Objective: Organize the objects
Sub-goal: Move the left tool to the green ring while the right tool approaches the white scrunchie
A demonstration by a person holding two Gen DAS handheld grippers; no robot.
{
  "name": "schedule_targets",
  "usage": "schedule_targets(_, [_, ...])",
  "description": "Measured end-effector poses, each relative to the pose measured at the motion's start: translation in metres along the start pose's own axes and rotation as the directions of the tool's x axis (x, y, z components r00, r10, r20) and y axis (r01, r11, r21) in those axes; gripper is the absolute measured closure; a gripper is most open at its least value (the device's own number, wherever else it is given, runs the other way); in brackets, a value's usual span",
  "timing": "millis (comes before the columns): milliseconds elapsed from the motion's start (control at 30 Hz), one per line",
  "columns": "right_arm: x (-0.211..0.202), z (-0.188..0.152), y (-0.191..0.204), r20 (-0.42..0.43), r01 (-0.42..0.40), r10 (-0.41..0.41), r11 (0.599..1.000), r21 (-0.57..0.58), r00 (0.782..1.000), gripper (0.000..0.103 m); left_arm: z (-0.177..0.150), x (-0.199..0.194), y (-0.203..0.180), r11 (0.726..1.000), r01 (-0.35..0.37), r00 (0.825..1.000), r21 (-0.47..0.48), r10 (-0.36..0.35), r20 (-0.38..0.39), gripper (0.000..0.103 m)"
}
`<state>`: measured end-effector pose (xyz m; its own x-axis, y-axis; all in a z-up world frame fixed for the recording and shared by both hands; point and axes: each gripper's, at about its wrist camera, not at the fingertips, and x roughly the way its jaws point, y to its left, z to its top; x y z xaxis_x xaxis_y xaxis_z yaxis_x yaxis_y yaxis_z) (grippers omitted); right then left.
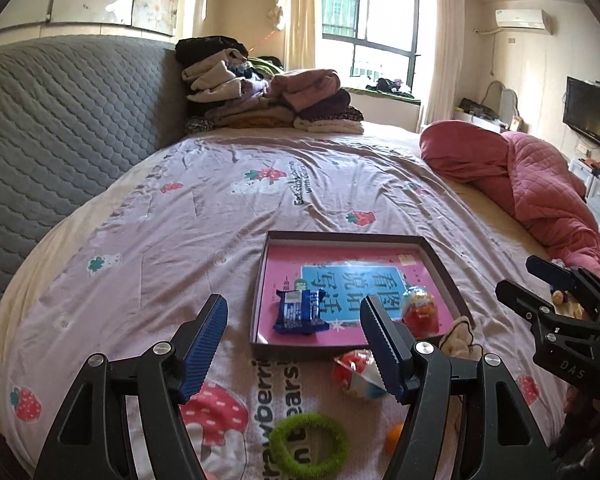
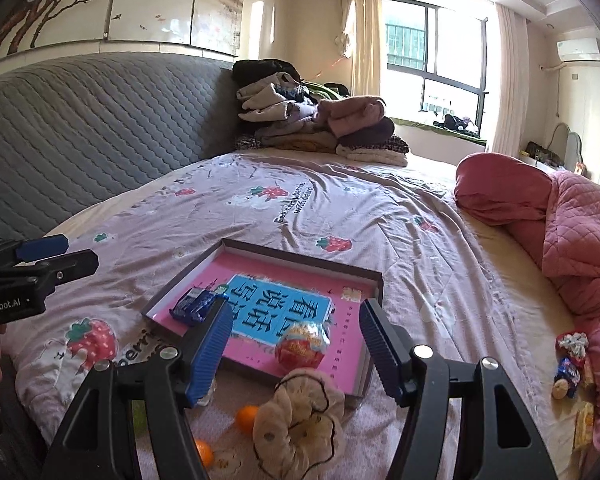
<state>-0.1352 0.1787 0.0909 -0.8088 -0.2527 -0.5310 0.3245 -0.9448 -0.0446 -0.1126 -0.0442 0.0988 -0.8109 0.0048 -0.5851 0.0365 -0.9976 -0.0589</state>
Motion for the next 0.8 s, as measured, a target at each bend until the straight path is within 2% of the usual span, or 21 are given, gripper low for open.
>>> schedule_targets(133, [-0.012,-0.008,-0.001,0.011,0.001,-0.002,1.000,0.008,1.000,0.037,-0.010,-0.010,0.000,1.000,0.008,1.000,0.000,-0.008,0.001,0.033])
schedule_targets(233, [-0.020,-0.014,-0.002,0.022,0.020,-0.020,1.000,0.003,1.000,0.037,-0.016,-0.014,0.001,0.999,0.044,0.999,-0.012,-0.044,-0.006,0.033])
schedule_targets(433, [-0.028,-0.029,-0.005,0.018,0.045,-0.045,0.999,0.010,0.999,0.037,-0.030,-0.021,0.000,1.000,0.021,1.000,0.004,-0.021,-0.009,0.033])
schedule_targets(800, [-0.026,-0.059,-0.003,-0.047,0.046,-0.045,0.999,0.025,0.998,0.037,-0.061,-0.016,-0.001,0.999,-0.012,0.999,0.033,0.014,-0.052,0.032])
